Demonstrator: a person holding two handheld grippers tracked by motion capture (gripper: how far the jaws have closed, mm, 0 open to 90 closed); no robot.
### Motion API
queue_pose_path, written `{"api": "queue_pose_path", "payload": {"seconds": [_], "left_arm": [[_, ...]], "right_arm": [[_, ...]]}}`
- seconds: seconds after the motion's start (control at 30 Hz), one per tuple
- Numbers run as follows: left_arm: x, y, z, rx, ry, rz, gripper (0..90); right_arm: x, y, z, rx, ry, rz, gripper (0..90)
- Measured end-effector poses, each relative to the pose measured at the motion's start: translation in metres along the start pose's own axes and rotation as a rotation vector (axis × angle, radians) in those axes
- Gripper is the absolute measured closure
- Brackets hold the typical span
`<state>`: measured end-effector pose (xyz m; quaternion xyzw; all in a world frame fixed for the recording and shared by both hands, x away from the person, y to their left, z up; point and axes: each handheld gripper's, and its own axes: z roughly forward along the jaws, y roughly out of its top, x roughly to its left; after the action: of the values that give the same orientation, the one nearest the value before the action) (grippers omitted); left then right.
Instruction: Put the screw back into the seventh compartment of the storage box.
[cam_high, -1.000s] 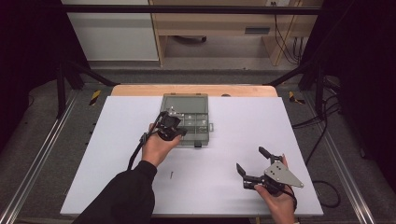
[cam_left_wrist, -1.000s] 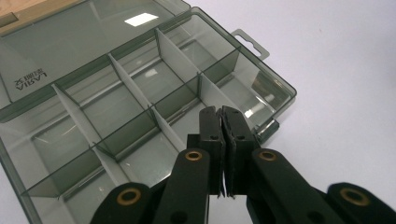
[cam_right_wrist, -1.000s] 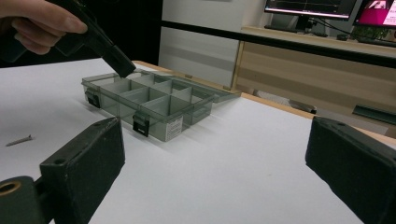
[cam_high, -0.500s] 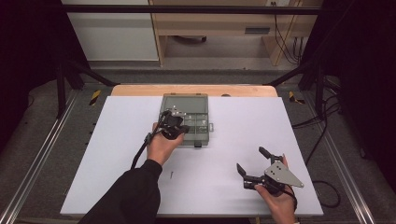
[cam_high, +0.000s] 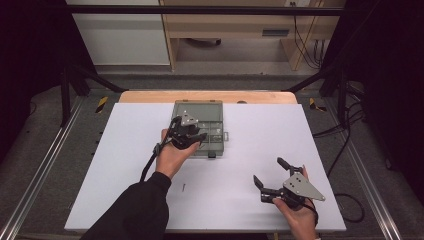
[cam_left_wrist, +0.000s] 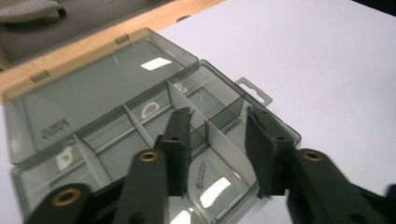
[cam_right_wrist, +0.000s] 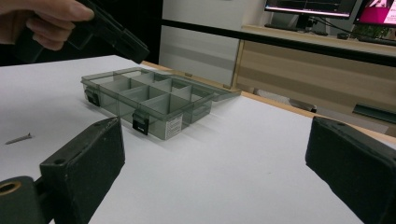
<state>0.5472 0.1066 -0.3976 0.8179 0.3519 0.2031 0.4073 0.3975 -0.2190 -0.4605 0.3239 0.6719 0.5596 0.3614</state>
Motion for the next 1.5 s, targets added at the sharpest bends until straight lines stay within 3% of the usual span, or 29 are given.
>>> {"api": "queue_pose_path", "payload": {"seconds": [0.27,0.5,0.6,1.07,1.5], "left_arm": [[-0.005,0.002,-0.025,0.047,0.006,0.035,30.8],[-0.011,0.003,-0.038,0.153,-0.025,0.006,15.9],[-0.014,0.003,-0.041,0.191,-0.037,0.025,11.7],[-0.021,-0.008,-0.054,0.323,-0.047,0.091,8.5],[-0.031,-0.039,-0.050,0.441,-0.081,0.119,10.0]], "right_arm": [[0.001,0.000,0.000,0.001,0.000,-0.002,4.6],[0.001,0.001,0.000,0.002,0.001,0.001,4.5],[0.001,0.001,0.000,0.000,0.001,0.004,4.5],[0.001,0.001,-0.001,-0.004,0.000,0.002,4.4],[0.001,0.001,-0.001,-0.004,-0.001,0.002,4.4]]}}
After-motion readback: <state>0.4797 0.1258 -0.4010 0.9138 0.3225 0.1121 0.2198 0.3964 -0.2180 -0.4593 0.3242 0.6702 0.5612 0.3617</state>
